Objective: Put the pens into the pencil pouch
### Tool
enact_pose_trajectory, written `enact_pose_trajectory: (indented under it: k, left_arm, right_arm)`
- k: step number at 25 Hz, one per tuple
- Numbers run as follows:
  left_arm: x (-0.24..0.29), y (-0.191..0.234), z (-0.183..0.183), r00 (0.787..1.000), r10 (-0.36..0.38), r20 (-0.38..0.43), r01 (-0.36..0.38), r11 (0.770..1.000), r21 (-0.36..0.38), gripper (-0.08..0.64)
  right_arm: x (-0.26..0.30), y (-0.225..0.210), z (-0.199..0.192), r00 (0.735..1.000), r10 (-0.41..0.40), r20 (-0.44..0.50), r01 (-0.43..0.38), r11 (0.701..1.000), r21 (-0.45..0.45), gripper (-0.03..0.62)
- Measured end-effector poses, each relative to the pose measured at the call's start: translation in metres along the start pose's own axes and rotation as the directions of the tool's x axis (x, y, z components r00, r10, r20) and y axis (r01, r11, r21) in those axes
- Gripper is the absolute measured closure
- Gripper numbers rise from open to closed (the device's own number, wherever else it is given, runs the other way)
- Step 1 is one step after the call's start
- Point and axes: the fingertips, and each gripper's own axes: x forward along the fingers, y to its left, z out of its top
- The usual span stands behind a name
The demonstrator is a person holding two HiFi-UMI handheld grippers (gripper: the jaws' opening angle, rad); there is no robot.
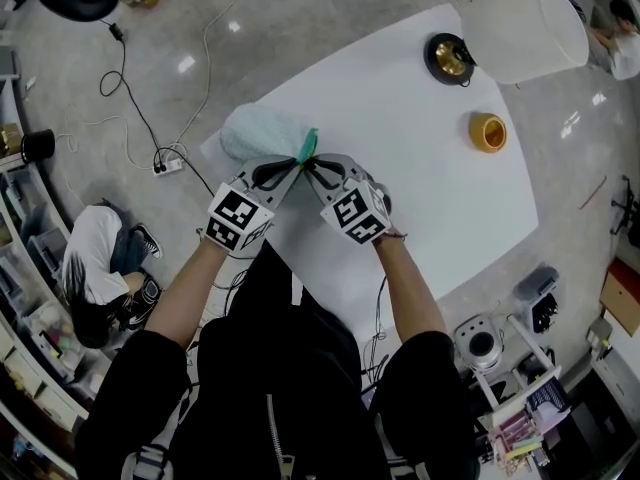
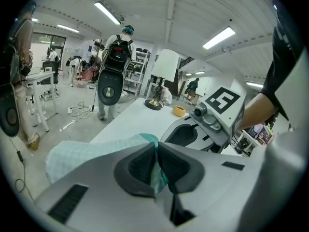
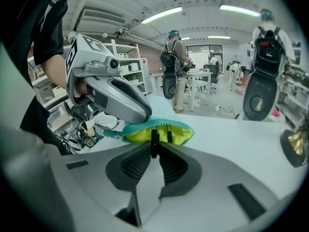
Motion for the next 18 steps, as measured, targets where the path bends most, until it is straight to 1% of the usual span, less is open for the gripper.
enact_pose_trajectory:
  k: [4, 12, 18]
  left_arm:
    - [-0.003, -0.001, 0.005, 1.000, -0.021, 0.013, 0.021, 1.000, -0.019, 0.520]
    - [-0.011, -0.003, 0.008, 0.994, -0.098, 0.046, 0.101, 0.991, -0.083, 0.522]
    - [-0.010, -0.004, 0.009, 0.993, -0.108, 0.052, 0.112, 0.990, -0.085, 0.522]
  right_arm:
    - [0.003, 0.001, 0.010, 0.999, 0.000, 0.039, 0.000, 1.000, -0.008, 0.525]
    - [0.008, 0.006, 0.028, 0.997, -0.003, 0.080, 0.006, 0.999, -0.038, 0.525]
    - [0.013, 0.005, 0.026, 0.994, -0.021, 0.103, 0.023, 1.000, -0.018, 0.520]
